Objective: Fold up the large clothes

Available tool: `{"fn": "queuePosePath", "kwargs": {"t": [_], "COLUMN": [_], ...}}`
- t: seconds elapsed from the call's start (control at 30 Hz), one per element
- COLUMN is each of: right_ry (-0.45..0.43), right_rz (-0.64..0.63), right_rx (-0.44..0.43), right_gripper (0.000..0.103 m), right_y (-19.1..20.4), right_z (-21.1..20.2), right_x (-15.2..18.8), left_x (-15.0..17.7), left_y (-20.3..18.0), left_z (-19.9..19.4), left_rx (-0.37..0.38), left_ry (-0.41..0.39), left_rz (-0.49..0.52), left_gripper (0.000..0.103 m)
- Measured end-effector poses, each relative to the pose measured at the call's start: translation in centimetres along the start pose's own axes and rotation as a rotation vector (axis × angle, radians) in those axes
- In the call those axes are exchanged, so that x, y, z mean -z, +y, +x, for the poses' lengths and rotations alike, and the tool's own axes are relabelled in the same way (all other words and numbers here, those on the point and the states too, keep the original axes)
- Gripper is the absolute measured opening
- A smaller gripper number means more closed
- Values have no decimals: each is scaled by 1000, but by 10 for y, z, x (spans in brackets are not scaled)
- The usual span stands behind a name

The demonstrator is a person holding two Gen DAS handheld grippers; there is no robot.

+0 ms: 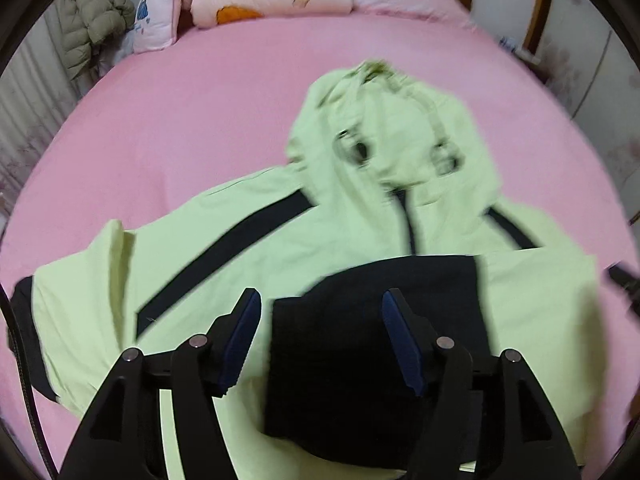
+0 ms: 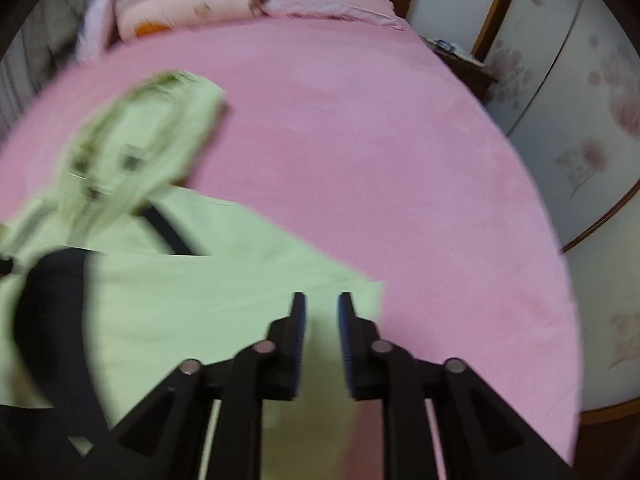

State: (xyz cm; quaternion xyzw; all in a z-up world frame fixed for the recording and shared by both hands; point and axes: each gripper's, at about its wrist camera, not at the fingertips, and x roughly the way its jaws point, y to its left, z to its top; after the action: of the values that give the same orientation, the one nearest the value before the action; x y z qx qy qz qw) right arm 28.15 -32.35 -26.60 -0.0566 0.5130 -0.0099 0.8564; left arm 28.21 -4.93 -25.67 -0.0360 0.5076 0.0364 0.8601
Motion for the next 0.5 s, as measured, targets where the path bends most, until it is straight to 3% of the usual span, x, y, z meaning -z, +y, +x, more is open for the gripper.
{"fn": "queuePosePath", "kwargs": {"t": [0.13,0.2,0.27,0.33,0.4,0.5], "right_ry": [-2,28,75,107,92,40], "right_rz": [26,6,0,-23,-53,-59], "right_rx": [-211,-244,-244,-200,-111,57], "right_gripper": [21,21,21,21,17,15], "right_y": [49,74,85,84,75,38], "right_z": [-20,-14,-1,15,20,14], "right_x": [27,47,66,83,95,108], "left_x": [22,40,57,68,73,73], "left_y": [-19,-25,-27,-19,-9,1], "left_z": [5,19,35,45,43,41], "left_rx": [78,83,50,0,8,30], "left_ry": [54,120,167,183,161,153], "left_rz": [-44,-49,-37,-38,-58,-62], "left_gripper": [61,50,48,47,37,34]}}
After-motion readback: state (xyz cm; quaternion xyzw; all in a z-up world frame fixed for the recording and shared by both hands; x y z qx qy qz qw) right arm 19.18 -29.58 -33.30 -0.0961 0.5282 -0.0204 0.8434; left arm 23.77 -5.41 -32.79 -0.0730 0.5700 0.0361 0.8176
